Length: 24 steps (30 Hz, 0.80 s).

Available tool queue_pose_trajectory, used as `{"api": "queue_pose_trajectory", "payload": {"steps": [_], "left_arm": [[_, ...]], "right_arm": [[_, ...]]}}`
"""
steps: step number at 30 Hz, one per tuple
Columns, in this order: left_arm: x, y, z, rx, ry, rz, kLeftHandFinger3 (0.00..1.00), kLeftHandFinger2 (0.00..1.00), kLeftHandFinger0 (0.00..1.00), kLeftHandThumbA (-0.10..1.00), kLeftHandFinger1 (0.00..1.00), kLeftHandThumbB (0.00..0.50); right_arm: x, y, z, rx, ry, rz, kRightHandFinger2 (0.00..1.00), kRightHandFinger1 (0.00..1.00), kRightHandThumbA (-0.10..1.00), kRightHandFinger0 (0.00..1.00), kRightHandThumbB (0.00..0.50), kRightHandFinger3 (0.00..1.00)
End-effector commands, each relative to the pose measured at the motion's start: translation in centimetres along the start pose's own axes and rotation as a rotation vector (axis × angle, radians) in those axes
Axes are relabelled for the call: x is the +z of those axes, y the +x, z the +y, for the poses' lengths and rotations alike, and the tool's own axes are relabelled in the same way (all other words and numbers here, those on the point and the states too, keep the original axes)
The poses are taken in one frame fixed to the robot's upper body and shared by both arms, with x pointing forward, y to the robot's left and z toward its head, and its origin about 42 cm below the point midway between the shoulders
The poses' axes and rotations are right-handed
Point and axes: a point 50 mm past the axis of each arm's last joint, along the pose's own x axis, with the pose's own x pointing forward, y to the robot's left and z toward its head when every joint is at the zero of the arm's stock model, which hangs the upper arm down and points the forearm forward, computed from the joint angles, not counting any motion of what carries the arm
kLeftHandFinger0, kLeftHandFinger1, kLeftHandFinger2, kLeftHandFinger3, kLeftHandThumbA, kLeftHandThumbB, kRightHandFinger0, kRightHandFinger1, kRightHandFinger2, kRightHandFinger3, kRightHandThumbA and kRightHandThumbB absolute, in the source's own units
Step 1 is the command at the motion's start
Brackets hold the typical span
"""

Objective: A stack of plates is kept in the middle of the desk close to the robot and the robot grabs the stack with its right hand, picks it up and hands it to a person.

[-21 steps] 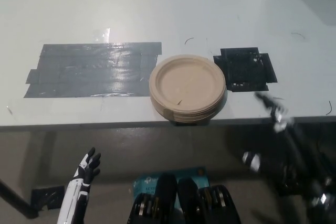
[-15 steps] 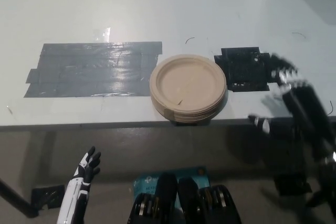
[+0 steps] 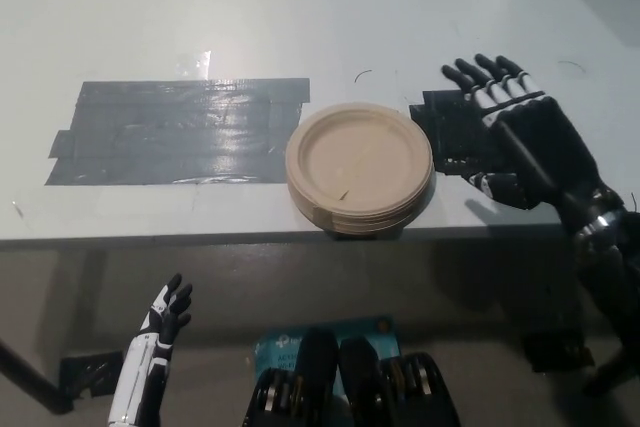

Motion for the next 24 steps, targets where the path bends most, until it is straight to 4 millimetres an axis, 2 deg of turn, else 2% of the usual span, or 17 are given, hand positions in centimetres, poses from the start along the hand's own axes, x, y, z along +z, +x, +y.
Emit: {"api": "queue_pose_trajectory", "payload": {"steps": [1,13,24], "left_arm": [[1.0,0.4,0.2,0.003,0.01,-0.069,1.0,1.0,1.0,1.0,1.0,0.0],[1.3,0.7,0.1,0.003,0.018,-0.077,1.0,1.0,1.0,1.0,1.0,0.0],[1.4,0.9,0.3,0.003,0.014,-0.077,1.0,1.0,1.0,1.0,1.0,0.005]], "right_arm": [[0.4,2.2,-1.4,-0.019,-0.093,-0.046,1.0,1.0,0.92,1.0,0.5,1.0],[1.3,3.5,0.3,0.064,-0.123,-0.086,1.0,1.0,0.94,1.0,0.5,1.0],[1.4,3.6,1.4,0.115,-0.155,-0.1,1.0,1.0,0.93,1.0,0.5,1.0]]}}
